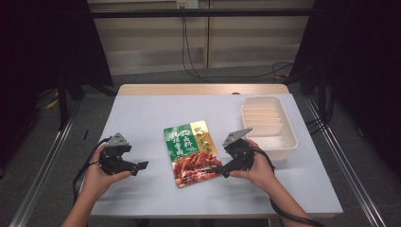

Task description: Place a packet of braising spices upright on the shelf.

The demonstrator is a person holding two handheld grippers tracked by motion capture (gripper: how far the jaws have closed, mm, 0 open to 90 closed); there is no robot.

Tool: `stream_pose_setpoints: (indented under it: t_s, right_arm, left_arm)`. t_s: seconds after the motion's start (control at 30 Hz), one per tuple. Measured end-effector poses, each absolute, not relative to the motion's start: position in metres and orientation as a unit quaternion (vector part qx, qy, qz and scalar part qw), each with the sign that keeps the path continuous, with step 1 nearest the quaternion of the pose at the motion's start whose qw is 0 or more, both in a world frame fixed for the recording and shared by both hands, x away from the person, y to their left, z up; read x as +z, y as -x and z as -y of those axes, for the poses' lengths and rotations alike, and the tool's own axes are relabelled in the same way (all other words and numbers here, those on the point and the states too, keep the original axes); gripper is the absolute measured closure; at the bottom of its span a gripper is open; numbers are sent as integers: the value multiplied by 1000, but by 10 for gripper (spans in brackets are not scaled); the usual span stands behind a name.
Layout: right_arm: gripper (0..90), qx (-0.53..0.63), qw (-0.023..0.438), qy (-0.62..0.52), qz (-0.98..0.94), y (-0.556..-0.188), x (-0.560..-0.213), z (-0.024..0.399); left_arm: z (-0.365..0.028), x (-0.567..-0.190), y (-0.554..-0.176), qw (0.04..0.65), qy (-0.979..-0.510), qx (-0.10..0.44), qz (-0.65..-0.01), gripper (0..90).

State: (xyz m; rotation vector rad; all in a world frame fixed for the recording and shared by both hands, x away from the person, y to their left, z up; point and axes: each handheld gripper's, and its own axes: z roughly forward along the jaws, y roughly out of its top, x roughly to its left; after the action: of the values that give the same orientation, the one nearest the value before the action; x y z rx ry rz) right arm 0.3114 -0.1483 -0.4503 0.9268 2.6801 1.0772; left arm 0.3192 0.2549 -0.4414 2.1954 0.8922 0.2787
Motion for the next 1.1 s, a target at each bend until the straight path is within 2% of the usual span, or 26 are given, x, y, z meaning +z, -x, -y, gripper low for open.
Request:
stream_pose_setpoints:
  t_s: [0.73,1.1]
  right_arm:
    - [49,313,28,-310,-898,-370,-426,109]
    - [51,296,29,-319,-900,-397,-428,92]
  left_arm:
    - [-262,-445,-313,373,-854,96,-349,46]
    - [-259,-448,-313,375,-856,93,-344,46]
